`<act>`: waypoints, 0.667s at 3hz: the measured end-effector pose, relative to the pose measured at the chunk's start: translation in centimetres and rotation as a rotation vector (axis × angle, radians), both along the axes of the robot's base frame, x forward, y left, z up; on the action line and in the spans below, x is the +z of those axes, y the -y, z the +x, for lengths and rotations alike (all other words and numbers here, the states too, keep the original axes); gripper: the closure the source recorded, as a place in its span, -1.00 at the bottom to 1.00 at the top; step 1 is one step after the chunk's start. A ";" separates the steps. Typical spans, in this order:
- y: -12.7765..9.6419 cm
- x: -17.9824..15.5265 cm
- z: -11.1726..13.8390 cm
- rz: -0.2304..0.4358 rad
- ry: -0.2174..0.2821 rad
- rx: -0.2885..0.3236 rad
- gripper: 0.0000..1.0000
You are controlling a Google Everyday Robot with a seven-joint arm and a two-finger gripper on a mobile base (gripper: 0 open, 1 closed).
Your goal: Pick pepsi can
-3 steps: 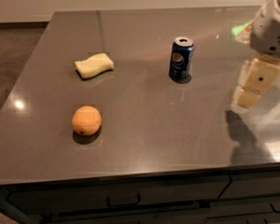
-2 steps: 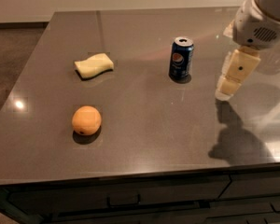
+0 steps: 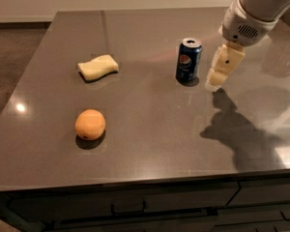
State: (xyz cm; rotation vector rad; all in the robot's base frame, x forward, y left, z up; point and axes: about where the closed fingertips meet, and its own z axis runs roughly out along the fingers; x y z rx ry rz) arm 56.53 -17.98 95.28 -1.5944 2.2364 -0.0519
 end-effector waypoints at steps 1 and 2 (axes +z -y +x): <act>-0.7 -1.4 2.8 0.049 0.003 -0.041 -1.00; -1.3 -2.5 5.7 0.101 0.015 -0.091 -1.00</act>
Offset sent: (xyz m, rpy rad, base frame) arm 0.0914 0.0188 -0.0352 0.1634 -0.0352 -0.1556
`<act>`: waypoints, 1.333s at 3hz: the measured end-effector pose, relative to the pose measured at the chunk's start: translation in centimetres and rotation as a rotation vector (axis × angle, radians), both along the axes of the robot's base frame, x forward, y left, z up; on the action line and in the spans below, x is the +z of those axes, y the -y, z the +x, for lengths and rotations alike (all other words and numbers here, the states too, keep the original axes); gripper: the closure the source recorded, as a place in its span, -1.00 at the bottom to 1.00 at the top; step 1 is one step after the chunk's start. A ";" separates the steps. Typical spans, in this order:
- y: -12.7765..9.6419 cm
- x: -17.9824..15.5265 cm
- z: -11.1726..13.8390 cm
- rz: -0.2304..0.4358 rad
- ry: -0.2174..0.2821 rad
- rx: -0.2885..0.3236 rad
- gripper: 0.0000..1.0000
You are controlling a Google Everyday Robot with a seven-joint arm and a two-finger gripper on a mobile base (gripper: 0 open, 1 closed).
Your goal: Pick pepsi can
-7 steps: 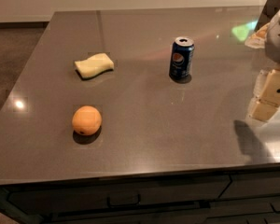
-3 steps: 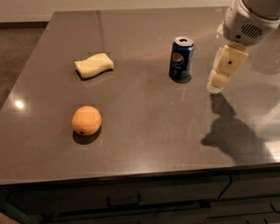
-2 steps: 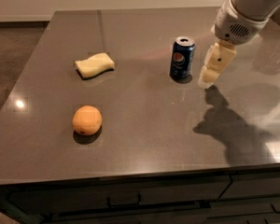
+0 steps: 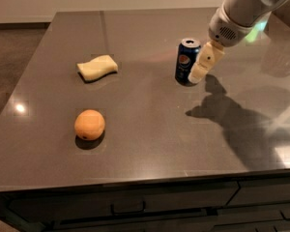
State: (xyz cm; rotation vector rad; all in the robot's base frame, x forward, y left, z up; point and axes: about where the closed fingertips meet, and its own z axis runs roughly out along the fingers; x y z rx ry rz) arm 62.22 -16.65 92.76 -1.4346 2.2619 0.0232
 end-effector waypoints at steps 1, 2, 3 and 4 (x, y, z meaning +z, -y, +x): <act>-1.1 -1.3 3.4 0.064 0.007 -0.039 -1.00; -2.3 -2.2 5.1 0.113 -0.004 -0.046 -0.95; -3.0 -2.5 5.8 0.143 -0.015 -0.043 -0.47; -3.4 -2.0 5.7 0.168 -0.025 -0.032 -0.01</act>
Offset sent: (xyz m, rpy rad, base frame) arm 0.0658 0.0272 -0.0259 0.1482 0.0000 -0.0624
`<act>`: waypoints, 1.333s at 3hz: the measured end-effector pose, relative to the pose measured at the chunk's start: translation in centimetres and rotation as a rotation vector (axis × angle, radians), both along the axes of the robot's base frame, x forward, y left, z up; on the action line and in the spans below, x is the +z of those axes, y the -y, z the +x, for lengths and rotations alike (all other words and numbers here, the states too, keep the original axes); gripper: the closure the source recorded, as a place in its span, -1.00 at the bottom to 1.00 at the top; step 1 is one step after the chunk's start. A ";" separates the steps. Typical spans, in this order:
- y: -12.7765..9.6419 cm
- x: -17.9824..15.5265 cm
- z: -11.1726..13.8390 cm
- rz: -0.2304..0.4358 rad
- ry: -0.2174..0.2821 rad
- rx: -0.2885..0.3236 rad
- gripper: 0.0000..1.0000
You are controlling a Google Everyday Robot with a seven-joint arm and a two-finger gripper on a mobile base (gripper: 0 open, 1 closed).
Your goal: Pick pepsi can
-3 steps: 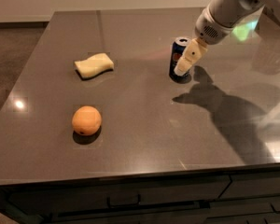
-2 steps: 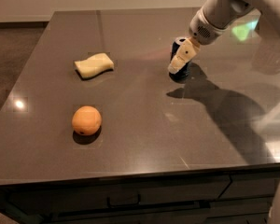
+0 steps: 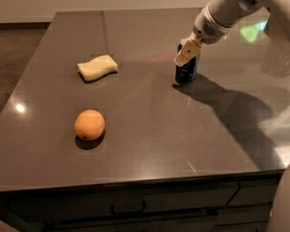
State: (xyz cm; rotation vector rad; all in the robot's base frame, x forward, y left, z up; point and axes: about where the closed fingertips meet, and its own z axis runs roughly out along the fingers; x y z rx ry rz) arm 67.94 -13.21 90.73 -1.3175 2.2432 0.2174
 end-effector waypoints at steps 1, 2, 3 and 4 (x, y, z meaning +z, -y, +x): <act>-1.7 2.1 -0.7 0.034 -0.007 0.059 0.62; -3.3 4.0 -1.3 0.052 -0.011 0.112 1.00; -5.0 6.2 -2.0 0.066 -0.002 0.165 1.00; -6.4 8.0 -2.6 0.080 0.009 0.210 1.00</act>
Offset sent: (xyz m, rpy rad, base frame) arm -0.0213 0.0469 0.0705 0.0729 0.0112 0.1717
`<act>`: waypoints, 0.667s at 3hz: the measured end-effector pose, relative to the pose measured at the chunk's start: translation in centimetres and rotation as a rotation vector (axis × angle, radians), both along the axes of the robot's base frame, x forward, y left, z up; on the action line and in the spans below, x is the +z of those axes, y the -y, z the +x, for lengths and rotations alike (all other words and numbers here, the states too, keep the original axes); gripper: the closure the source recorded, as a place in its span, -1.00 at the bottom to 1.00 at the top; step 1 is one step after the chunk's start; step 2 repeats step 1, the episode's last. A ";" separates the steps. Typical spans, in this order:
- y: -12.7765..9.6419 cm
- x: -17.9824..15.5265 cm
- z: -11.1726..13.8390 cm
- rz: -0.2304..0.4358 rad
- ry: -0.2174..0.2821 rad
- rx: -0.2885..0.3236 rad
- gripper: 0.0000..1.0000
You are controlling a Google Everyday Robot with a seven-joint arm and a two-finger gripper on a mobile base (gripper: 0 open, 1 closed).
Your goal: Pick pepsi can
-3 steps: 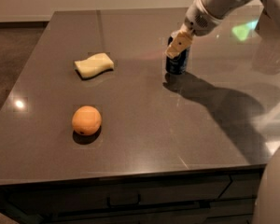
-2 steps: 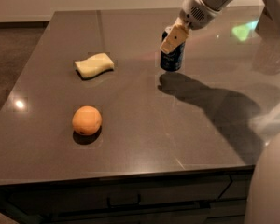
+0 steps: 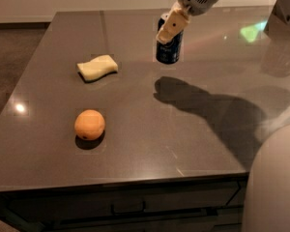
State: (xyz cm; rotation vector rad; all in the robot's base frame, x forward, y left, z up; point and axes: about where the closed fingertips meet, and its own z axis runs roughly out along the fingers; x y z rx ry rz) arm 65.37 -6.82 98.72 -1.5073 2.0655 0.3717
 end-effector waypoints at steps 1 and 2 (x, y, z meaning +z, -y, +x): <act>0.0 0.0 0.0 0.000 0.000 0.000 1.00; 0.0 0.0 0.0 0.000 0.000 0.000 1.00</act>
Offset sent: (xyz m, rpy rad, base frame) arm 0.0000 0.0000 0.0000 0.0000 0.0000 0.0000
